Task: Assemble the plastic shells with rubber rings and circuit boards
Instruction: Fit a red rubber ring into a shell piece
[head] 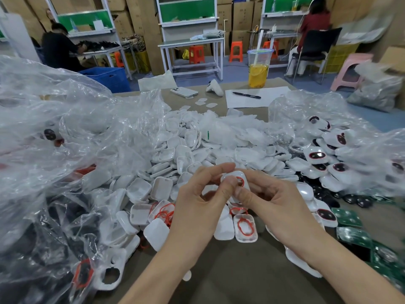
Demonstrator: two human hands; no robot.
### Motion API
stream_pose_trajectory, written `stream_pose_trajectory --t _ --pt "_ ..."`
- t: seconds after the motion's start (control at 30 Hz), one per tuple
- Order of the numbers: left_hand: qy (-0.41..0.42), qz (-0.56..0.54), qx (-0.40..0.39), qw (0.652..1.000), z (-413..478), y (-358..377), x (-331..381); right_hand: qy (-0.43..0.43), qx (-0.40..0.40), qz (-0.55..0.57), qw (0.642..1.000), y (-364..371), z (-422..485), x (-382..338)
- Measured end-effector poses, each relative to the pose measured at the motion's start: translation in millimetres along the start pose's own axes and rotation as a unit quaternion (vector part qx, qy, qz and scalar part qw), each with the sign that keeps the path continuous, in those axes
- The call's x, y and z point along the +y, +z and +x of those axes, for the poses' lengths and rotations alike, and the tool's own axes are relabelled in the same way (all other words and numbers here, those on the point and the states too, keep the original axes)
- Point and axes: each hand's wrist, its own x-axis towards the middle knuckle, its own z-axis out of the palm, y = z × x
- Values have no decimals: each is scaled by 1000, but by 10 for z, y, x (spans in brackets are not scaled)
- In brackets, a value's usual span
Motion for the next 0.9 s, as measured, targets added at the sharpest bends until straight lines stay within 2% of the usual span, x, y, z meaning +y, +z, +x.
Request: stream_pose_trajectory --t 0.17,0.37,0.63,0.9 --pt "-14 -16 0 1000 -1 -9 3 -16 5 -29 999 2 -4 5" --pt "10 -1 16 1000 6 9 -11 -15 2 -28 999 6 6 -20" --pt "44 67 -34 996 -13 -25 -21 22 52 37 998 -17 23 13" --pt "25 40 -48 998 -41 -17 11 64 71 104 990 -21 40 3"
